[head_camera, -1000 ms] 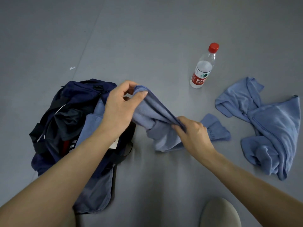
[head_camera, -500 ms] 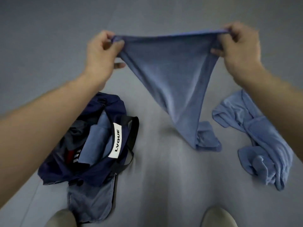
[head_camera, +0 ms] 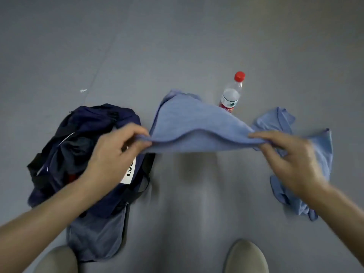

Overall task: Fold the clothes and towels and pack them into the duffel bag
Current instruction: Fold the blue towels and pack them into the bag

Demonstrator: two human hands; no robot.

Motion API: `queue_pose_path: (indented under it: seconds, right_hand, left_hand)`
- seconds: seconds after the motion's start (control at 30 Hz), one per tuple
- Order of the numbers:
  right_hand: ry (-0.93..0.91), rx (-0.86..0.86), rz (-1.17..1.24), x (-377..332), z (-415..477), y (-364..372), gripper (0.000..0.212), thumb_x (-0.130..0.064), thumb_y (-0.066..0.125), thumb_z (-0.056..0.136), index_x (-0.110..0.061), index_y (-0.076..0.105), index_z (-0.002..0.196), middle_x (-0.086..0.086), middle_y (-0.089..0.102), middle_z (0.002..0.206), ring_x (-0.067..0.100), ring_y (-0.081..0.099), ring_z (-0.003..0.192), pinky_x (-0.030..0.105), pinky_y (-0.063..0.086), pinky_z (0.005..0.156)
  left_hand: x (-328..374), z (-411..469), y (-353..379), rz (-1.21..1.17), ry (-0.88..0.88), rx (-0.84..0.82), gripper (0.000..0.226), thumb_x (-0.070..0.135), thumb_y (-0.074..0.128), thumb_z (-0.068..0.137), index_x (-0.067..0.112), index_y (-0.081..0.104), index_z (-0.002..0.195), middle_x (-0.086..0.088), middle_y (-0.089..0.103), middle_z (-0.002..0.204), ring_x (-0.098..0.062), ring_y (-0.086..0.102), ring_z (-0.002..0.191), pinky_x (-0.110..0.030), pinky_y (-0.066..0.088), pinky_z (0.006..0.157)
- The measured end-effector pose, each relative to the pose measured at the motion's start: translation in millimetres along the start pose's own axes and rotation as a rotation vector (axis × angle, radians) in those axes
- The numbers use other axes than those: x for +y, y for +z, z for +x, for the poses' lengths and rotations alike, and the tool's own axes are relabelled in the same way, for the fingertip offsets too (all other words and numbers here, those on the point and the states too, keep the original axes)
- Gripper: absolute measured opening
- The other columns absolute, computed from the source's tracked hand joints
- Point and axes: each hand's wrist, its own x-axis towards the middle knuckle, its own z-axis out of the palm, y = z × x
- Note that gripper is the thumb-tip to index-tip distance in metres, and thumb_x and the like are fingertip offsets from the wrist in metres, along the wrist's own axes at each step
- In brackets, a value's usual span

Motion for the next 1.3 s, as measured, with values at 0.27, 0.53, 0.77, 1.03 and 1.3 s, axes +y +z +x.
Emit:
queue_pose_path:
  seconds: [0.27,0.53,0.77,1.03,1.3]
  right_hand:
    - [-0.105,-0.711,-0.195,85,-138,119,0.044,-0.049,0.03,0.105,-0.034,0.071,0.104,-0.01,0.072,0.105,0.016,0.071,0.092,0.026,0.057,0.076]
    - [0.033,-0.931,-0.326,94,-125,125,0.055,-0.071,0.025,0.093,-0.033,0.064,0.1,-0.01,0.07,0.094,0.013,0.066,0.084,0.031,0.05,0.076]
    - [0.049,-0.493,-0.317,117,-45,198,0.055,-0.042,0.044,0.1,-0.013,0.047,0.147,0.011,0.048,0.15,0.032,0.045,0.138,0.045,0.041,0.111]
    - [0.013,-0.737,-0.607,132,-63,219,0.079,-0.07,0.024,0.094,-0.023,0.029,0.157,0.007,0.027,0.163,0.033,0.026,0.149,0.055,0.028,0.117]
    - [0.007,-0.549,-0.471,146,34,223,0.058,-0.042,0.031,0.103,-0.006,0.043,0.148,0.015,0.039,0.155,0.033,0.039,0.141,0.04,0.033,0.116]
  left_hand:
    - [-130,-129,100,0.398,0.056,-0.549,0.018,0.044,0.046,0.093,0.032,0.058,0.089,0.012,0.06,0.08,-0.01,0.062,0.067,-0.029,0.051,0.059]
    - [-111,-113,115,0.473,-0.115,-1.039,0.04,0.073,0.047,0.087,0.038,0.063,0.099,0.015,0.067,0.089,-0.004,0.059,0.083,-0.028,0.043,0.069]
    - [-130,-6,175,0.321,-0.045,-0.434,0.038,0.026,0.053,0.103,0.02,0.055,0.14,-0.001,0.059,0.136,-0.02,0.055,0.125,-0.035,0.045,0.102]
    - [-177,14,201,0.668,-0.205,-0.603,0.077,0.058,0.031,0.102,0.028,-0.011,0.159,-0.007,-0.017,0.167,-0.03,-0.014,0.154,-0.047,-0.003,0.124]
    - [-205,76,193,0.593,-0.087,-0.526,0.066,0.023,0.044,0.105,0.011,0.009,0.16,-0.013,0.001,0.168,-0.031,0.006,0.155,-0.04,0.01,0.126]
